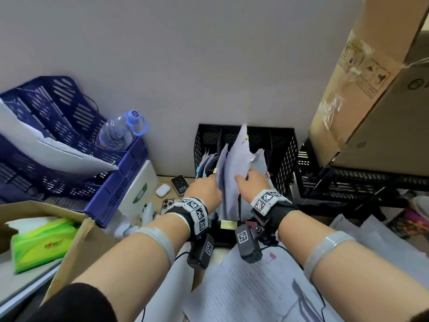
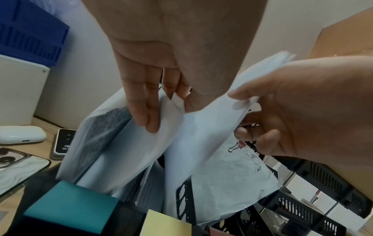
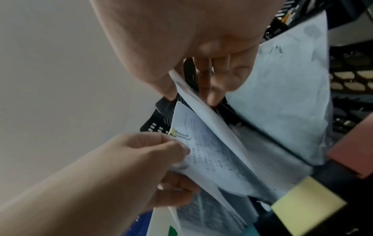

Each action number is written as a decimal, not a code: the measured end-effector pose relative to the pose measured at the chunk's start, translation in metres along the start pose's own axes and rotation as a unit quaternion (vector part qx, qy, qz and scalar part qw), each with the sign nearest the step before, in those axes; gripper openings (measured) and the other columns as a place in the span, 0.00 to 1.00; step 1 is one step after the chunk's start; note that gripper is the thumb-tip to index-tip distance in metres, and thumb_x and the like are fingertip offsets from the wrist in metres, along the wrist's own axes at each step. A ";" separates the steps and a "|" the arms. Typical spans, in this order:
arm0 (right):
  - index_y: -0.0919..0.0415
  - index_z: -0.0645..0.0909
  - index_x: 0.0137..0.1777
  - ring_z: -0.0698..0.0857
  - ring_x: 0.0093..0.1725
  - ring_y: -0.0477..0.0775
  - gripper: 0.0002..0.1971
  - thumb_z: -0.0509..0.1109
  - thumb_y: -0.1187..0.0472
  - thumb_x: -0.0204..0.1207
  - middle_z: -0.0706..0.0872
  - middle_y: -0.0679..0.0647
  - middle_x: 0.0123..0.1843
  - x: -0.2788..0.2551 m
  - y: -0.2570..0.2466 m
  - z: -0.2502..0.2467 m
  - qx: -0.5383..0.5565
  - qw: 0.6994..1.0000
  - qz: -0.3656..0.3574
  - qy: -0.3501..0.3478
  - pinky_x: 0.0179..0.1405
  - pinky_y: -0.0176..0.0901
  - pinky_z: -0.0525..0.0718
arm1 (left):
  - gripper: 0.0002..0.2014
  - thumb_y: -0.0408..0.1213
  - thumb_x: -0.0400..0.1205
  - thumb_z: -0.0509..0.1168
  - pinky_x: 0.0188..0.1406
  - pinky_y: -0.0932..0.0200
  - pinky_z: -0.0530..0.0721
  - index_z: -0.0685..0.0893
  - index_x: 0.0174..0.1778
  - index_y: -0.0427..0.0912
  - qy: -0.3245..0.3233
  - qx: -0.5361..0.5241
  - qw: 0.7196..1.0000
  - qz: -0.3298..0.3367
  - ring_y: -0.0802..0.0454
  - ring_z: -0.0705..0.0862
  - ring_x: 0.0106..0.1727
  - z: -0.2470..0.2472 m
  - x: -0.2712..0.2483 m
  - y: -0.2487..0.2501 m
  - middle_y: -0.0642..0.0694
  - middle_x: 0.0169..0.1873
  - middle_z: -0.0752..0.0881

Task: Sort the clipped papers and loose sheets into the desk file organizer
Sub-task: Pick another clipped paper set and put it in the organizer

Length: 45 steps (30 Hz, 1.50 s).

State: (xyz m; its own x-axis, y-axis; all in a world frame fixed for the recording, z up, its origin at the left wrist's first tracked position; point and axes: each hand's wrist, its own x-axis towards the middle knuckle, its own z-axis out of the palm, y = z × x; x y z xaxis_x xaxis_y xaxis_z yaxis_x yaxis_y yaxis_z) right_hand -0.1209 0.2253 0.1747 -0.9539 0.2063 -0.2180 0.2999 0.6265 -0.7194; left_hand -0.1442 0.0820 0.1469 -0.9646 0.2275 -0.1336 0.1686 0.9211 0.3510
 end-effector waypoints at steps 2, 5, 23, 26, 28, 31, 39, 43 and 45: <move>0.60 0.72 0.38 0.84 0.38 0.63 0.12 0.55 0.58 0.83 0.82 0.56 0.31 0.007 0.001 0.000 -0.006 1.000 -0.011 0.016 0.32 0.46 0.77 | 0.13 0.36 0.82 0.56 0.49 0.50 0.85 0.80 0.60 0.41 -0.006 0.000 1.000 0.002 0.38 0.86 0.51 -0.002 -0.003 0.001 0.38 0.53 0.88; 0.66 0.74 0.36 0.90 0.37 0.65 0.15 0.53 0.58 0.78 0.87 0.65 0.34 0.015 0.014 0.011 0.005 0.999 -0.030 0.010 0.39 0.60 0.89 | 0.14 0.37 0.83 0.57 0.49 0.52 0.83 0.79 0.63 0.44 -0.019 -0.013 1.000 0.004 0.41 0.85 0.51 -0.004 -0.007 0.000 0.40 0.54 0.88; 0.57 0.75 0.34 0.87 0.31 0.54 0.09 0.66 0.63 0.76 0.85 0.57 0.38 -0.109 0.188 0.025 0.012 0.932 0.308 -0.192 0.32 0.44 0.88 | 0.32 0.47 0.77 0.74 0.66 0.50 0.84 0.73 0.76 0.42 -0.271 -0.086 0.958 -0.033 0.42 0.86 0.65 0.143 -0.053 -0.022 0.42 0.66 0.85; 0.58 0.73 0.39 0.81 0.34 0.54 0.07 0.66 0.63 0.77 0.81 0.59 0.45 -0.137 0.211 0.029 0.002 0.921 0.349 -0.172 0.42 0.45 0.87 | 0.35 0.46 0.77 0.75 0.64 0.50 0.85 0.70 0.78 0.42 -0.271 -0.108 0.955 -0.044 0.43 0.87 0.62 0.167 -0.061 -0.031 0.42 0.65 0.86; 0.61 0.73 0.51 0.82 0.39 0.58 0.08 0.67 0.62 0.76 0.79 0.60 0.48 -0.150 0.222 0.037 0.025 0.914 0.377 -0.151 0.48 0.47 0.88 | 0.25 0.45 0.78 0.74 0.56 0.51 0.87 0.77 0.69 0.45 -0.262 -0.116 0.957 -0.033 0.44 0.89 0.55 0.177 -0.068 -0.034 0.44 0.56 0.89; 0.69 0.76 0.61 0.89 0.42 0.60 0.21 0.70 0.59 0.71 0.84 0.60 0.43 -0.163 0.232 0.048 0.052 0.914 0.387 -0.108 0.41 0.42 0.87 | 0.08 0.41 0.80 0.71 0.46 0.56 0.83 0.82 0.52 0.46 -0.248 -0.134 0.959 -0.015 0.44 0.87 0.48 0.177 -0.076 -0.032 0.46 0.46 0.89; 0.60 0.83 0.46 0.87 0.39 0.54 0.02 0.69 0.63 0.77 0.88 0.56 0.45 -0.175 0.221 0.057 0.121 0.937 0.319 -0.077 0.40 0.44 0.86 | 0.17 0.26 0.80 0.61 0.46 0.56 0.84 0.84 0.62 0.45 -0.274 -0.249 0.928 -0.034 0.41 0.89 0.56 0.153 -0.098 -0.047 0.41 0.56 0.90; 0.64 0.82 0.43 0.81 0.29 0.51 0.03 0.68 0.66 0.77 0.83 0.57 0.35 -0.171 0.208 0.058 0.109 0.947 0.299 -0.041 0.25 0.38 0.79 | 0.19 0.31 0.77 0.63 0.54 0.51 0.89 0.83 0.65 0.44 -0.265 -0.254 0.928 -0.069 0.42 0.88 0.55 0.137 -0.106 -0.064 0.41 0.56 0.90; 0.63 0.77 0.36 0.76 0.26 0.53 0.08 0.68 0.65 0.76 0.79 0.58 0.30 -0.165 0.203 0.060 0.079 0.957 0.277 -0.039 0.22 0.37 0.73 | 0.16 0.33 0.76 0.66 0.50 0.49 0.92 0.85 0.60 0.47 -0.270 -0.262 0.923 -0.077 0.45 0.89 0.53 0.131 -0.109 -0.071 0.45 0.53 0.90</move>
State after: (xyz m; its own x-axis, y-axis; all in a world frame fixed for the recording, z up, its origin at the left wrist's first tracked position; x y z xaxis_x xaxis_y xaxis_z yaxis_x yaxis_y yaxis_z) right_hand 0.0970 0.2733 0.0249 -0.6489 0.4135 -0.6387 0.7601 0.3139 -0.5690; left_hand -0.0241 0.0329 0.0156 -0.7028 0.3613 -0.6128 -0.2201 0.7087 0.6703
